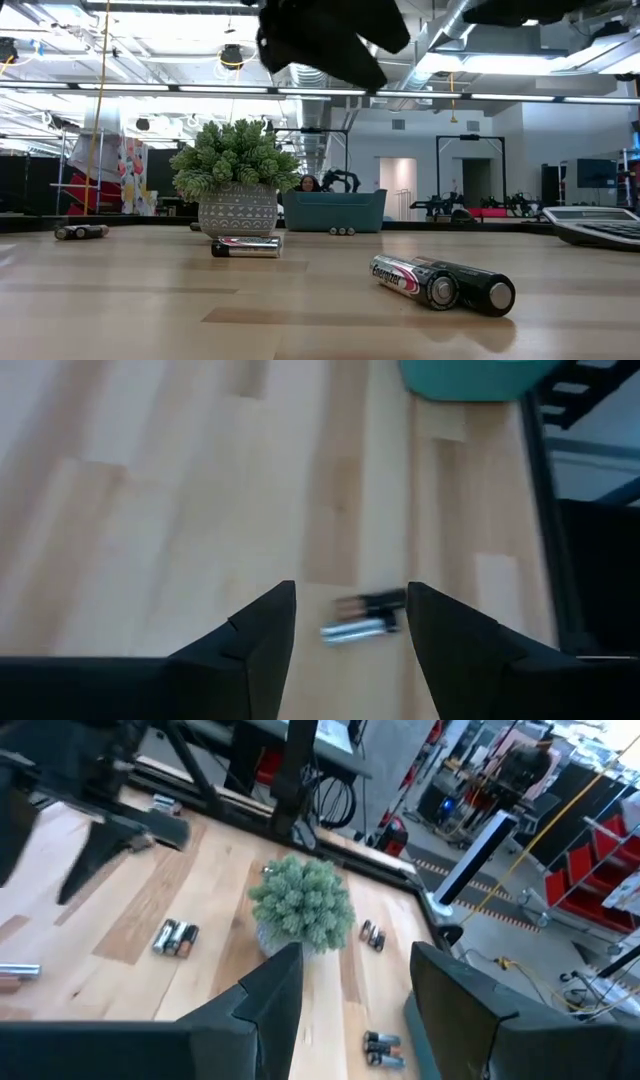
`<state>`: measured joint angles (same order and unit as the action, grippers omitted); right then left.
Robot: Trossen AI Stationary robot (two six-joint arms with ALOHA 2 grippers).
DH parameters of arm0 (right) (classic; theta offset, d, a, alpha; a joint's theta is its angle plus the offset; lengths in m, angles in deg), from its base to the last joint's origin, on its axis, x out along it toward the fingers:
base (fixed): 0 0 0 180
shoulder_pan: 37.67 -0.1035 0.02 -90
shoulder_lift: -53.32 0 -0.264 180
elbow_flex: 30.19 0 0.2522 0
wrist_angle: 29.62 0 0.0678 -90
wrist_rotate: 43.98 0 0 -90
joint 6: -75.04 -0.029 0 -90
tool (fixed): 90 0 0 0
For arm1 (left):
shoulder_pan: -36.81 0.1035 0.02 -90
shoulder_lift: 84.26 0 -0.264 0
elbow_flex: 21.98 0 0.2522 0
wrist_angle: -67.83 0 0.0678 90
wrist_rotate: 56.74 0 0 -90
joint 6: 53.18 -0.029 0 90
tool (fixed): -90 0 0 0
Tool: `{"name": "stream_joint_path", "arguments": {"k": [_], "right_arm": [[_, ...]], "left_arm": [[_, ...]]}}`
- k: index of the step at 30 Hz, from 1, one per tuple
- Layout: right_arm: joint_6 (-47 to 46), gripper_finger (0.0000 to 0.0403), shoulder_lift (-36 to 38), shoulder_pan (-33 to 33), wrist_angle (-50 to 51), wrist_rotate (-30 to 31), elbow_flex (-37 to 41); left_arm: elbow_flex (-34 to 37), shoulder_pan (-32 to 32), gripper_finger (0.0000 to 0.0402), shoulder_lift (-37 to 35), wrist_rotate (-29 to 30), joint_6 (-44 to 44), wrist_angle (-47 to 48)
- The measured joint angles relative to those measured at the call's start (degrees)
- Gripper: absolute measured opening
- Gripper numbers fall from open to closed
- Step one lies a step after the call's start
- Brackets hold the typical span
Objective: Sort batteries
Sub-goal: Put the silver battery into the green bin
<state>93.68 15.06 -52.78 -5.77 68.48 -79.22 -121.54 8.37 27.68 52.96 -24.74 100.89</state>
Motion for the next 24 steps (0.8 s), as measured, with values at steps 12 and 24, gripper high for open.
{"name": "stream_joint_path", "arguments": {"k": [12,24], "right_arm": [[-0.9,0.0201,0.0,0.0,3.0,-0.1,0.0],[-2.1,0.0201,-0.4,0.0,3.1,-0.1,0.0]], "left_arm": [[0.0,-2.6,0.0291,8.1,-0.1,9.3,-6.9],[-0.1,-3.4,0.0303,8.1,3.5,12.5,0.8]]}}
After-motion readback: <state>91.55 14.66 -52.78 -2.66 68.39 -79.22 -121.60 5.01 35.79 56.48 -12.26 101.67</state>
